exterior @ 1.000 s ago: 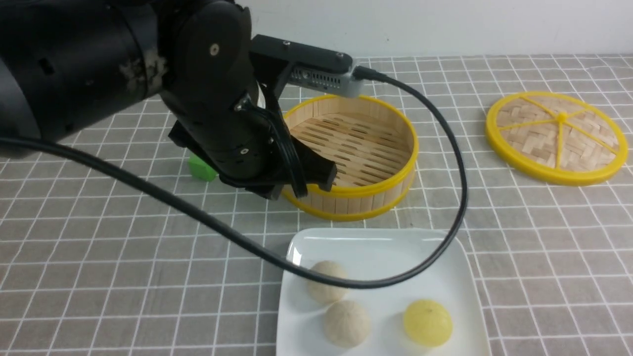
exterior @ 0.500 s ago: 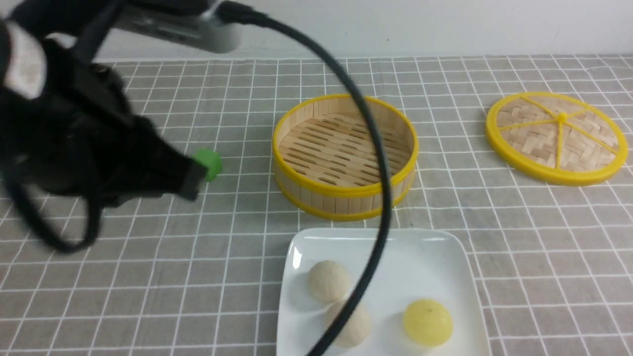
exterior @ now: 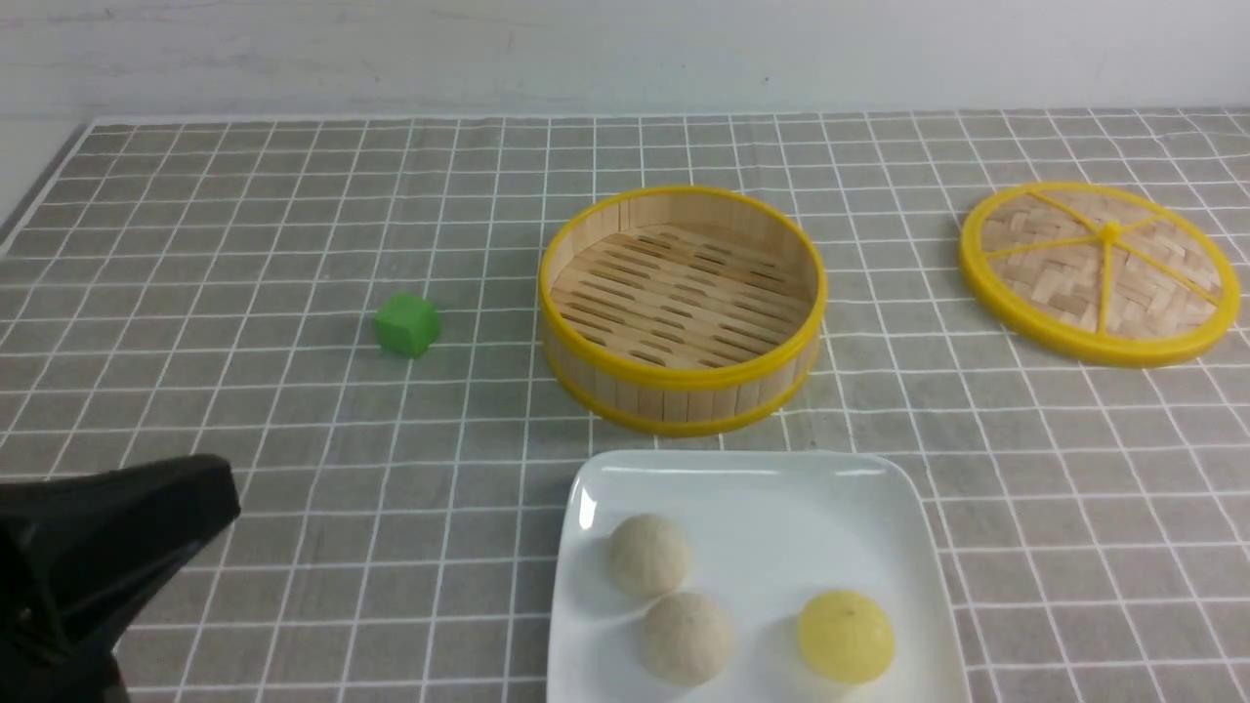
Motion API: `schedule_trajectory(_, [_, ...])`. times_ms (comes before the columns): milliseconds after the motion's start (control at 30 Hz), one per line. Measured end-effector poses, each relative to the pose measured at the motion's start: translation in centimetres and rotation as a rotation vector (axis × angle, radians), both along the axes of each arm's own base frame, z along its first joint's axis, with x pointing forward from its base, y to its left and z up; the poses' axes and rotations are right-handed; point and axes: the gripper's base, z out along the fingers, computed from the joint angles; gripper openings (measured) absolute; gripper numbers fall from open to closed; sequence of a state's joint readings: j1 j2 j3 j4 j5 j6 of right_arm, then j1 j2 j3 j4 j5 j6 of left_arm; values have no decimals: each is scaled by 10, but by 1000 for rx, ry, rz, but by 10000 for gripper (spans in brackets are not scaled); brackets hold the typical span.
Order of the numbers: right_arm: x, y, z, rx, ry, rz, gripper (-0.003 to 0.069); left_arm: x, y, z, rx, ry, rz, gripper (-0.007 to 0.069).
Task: Put the steamed buns into the plate on the grey tablecloth.
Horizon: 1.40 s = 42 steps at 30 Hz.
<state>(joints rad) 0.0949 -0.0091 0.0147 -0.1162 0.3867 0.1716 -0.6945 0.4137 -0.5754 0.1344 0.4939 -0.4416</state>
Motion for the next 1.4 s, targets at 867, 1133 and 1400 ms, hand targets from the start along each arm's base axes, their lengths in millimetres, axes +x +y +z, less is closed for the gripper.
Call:
schedule_trajectory(867, [0,0,0,0,0,0,107,5,17,-50,85,44,200,54])
schedule_trajectory(1133, [0,0,0,0,0,0,121,-9,41,-110,176,21,456,57])
schedule_trajectory(1400, [0,0,0,0,1,0,132,-15,51,-163,221,68,600,63])
